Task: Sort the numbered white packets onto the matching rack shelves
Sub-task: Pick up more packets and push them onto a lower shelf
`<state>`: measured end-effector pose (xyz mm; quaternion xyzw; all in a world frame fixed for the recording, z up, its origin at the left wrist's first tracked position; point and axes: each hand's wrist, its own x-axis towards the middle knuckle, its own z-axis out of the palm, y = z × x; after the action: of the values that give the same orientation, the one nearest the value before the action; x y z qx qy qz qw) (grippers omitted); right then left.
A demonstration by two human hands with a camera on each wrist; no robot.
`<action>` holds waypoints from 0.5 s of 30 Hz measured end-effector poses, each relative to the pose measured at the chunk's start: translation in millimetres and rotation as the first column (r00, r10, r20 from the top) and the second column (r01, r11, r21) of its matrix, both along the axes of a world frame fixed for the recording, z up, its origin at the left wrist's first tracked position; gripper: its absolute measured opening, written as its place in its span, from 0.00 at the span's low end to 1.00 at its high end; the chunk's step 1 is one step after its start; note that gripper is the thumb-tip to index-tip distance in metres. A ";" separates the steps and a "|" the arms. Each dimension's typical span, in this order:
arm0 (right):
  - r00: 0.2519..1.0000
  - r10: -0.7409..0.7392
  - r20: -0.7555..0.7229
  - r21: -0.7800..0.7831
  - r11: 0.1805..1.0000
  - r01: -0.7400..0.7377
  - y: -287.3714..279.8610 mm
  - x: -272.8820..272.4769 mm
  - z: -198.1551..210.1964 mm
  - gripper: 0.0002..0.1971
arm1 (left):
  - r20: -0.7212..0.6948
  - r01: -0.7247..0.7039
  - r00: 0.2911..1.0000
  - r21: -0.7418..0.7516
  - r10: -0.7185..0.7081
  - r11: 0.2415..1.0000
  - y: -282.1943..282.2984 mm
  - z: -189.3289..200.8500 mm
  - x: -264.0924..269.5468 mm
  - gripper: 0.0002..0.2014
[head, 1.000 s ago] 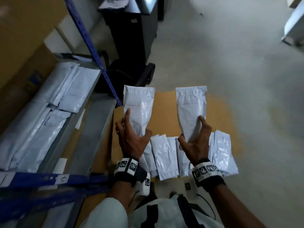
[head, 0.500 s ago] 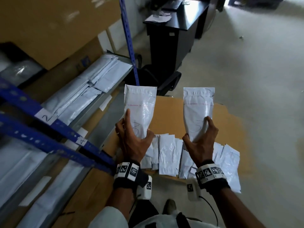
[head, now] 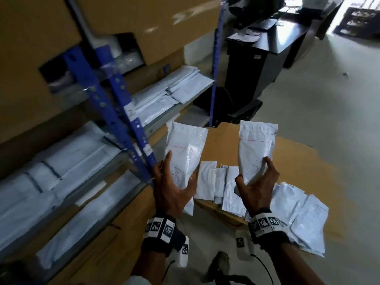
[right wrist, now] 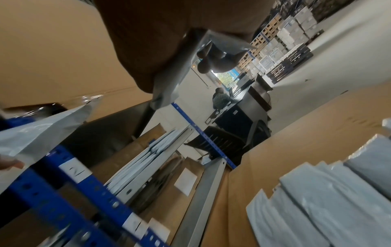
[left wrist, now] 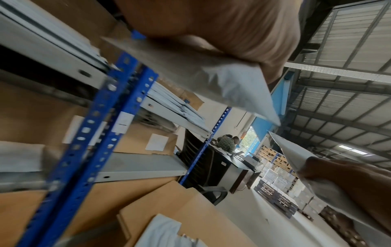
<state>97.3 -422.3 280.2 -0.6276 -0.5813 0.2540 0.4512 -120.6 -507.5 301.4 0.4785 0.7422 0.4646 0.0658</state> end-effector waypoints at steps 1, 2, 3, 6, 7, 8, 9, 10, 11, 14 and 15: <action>1.000 0.016 -0.001 -0.004 1.000 -0.016 -11.6 -12.5 -3.3 0.46 | -0.003 -0.014 1.000 -0.002 0.014 1.000 -18.7 -0.1 -9.2 0.48; 0.999 0.037 0.001 -0.012 0.999 -0.037 -24.3 -25.9 -6.3 0.46 | -0.012 -0.029 1.000 -0.014 0.029 0.999 -38.2 -1.0 -19.6 0.49; 0.998 0.058 0.001 -0.025 0.998 -0.058 -39.0 -39.3 -9.0 0.46 | -0.026 -0.040 0.999 -0.032 0.039 0.999 -58.7 -3.4 -31.1 0.51; 0.991 0.135 -0.018 -0.042 0.990 -0.135 -91.4 -81.5 -15.6 0.48 | -0.054 -0.082 0.996 -0.083 0.078 0.993 -126.3 -12.2 -70.8 0.53; 0.988 0.154 -0.018 -0.054 0.987 -0.154 -110.4 -93.9 -19.4 0.50 | -0.055 -0.103 0.994 -0.111 0.097 0.988 -148.4 -14.9 -82.6 0.52; 0.984 0.174 -0.023 -0.066 0.982 -0.175 -129.8 -106.1 -23.1 0.50 | -0.050 -0.125 0.992 -0.132 0.119 0.983 -170.2 -17.2 -93.0 0.52; 0.981 0.192 -0.037 -0.081 0.978 -0.194 -148.2 -118.8 -26.3 0.49 | -0.037 -0.143 0.990 -0.136 0.140 0.980 -190.7 -18.9 -102.9 0.51; 0.976 0.211 -0.045 -0.098 0.972 -0.215 -165.8 -131.7 -28.0 0.48 | -0.024 -0.162 0.987 -0.132 0.161 0.978 -210.1 -20.7 -112.2 0.50; 0.972 0.232 -0.040 -0.123 0.964 -0.236 -182.0 -144.4 -30.6 0.47 | -0.011 -0.184 0.983 -0.130 0.184 0.974 -228.6 -22.2 -120.7 0.50; 0.951 0.308 -0.005 -0.175 0.937 -0.304 -222.3 -176.0 -39.9 0.45 | 0.033 -0.239 0.968 -0.153 0.247 0.959 -281.1 -26.9 -139.9 0.51; 0.944 0.331 0.004 -0.171 0.930 -0.326 -231.2 -184.9 -41.0 0.45 | 0.041 -0.254 0.964 -0.153 0.263 0.955 -296.4 -28.0 -145.4 0.51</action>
<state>-87.6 -653.6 239.2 -0.5614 -0.6620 0.3635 0.3384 -266.0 -803.9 273.4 0.3569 0.8281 0.4278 0.0620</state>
